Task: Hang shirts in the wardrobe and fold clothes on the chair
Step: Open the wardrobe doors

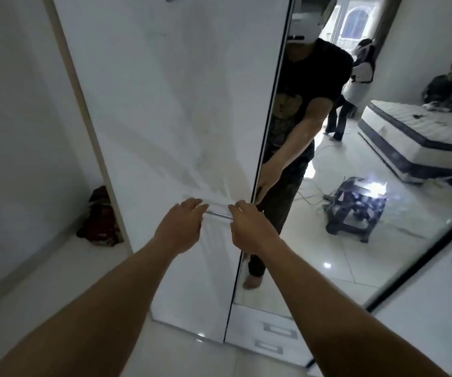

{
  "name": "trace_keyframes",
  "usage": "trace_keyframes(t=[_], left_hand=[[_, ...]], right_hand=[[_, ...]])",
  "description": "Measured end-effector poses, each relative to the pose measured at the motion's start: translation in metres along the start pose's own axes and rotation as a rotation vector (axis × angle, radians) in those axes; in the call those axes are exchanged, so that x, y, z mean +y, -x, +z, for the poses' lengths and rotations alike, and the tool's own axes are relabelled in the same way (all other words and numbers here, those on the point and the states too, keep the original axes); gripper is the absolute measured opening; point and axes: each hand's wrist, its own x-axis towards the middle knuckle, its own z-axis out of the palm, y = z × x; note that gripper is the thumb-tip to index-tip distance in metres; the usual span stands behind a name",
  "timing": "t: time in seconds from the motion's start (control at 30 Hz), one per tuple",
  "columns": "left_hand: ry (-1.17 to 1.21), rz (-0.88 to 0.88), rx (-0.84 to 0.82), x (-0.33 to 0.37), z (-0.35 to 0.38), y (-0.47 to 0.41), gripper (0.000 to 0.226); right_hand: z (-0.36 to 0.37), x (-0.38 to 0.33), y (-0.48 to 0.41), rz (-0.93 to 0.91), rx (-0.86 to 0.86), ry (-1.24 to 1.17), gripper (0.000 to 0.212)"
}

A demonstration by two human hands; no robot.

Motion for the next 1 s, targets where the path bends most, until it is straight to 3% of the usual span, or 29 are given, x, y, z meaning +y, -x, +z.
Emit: trace_keyframes(t=[0.13,0.27,0.47,0.73,0.87,1.0], left_hand=[[-0.025,0.043,-0.060,-0.009,0.018,-0.009,0.053],[-0.050,0.039,-0.086,-0.008,0.025,-0.016,0.064],[0.018,-0.127,-0.170,0.007,0.026,-0.016,0.047],[0.064,-0.139,-0.139,0.003,0.007,0.030,0.023],[0.108,-0.132,-0.186,-0.004,-0.011,0.061,0.035],[0.078,-0.148,-0.248,-0.008,-0.033,0.097,0.038]], right_hand=[[0.020,0.005,-0.015,-0.015,-0.050,0.028,0.050],[0.024,0.006,-0.020,-0.051,0.018,0.053,0.047],[0.023,-0.001,-0.011,-0.072,-0.008,0.089,0.048],[0.008,-0.046,0.036,-0.107,-0.080,0.148,0.058],[-0.017,-0.064,0.068,-0.182,-0.153,0.069,0.061],[-0.057,-0.081,0.093,-0.323,0.072,-0.024,0.041]])
